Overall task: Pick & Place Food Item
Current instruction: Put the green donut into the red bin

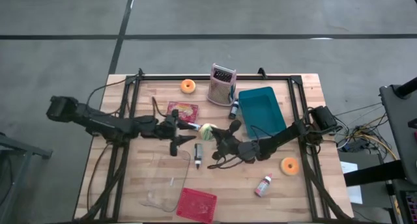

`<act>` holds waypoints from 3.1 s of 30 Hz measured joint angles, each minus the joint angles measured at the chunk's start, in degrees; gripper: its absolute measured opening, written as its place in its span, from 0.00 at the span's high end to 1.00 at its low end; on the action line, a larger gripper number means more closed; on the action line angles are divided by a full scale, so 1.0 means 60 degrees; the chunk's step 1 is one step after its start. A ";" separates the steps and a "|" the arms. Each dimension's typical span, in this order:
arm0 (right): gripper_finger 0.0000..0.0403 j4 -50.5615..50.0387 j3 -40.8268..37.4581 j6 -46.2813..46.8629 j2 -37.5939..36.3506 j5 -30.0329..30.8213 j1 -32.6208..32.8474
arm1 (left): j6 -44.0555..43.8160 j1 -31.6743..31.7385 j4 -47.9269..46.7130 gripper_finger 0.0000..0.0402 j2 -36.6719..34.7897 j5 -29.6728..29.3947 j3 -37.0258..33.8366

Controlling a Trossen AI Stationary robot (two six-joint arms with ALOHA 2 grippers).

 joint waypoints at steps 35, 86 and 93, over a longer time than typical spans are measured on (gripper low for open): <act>0.98 0.0572 0.0344 -0.1491 -0.0015 0.0777 0.0080 | -0.0098 0.0087 0.0090 0.48 0.1844 -0.1359 0.1100; 0.61 0.0308 0.0377 -0.2001 -0.1017 0.1033 0.0977 | 0.0908 0.0087 -0.0295 0.98 0.2184 -0.0606 0.1271; 0.45 0.0105 0.0384 -0.2364 -0.1638 0.2191 0.1402 | 0.0948 0.0077 -0.0734 0.98 0.1995 -0.0368 0.1274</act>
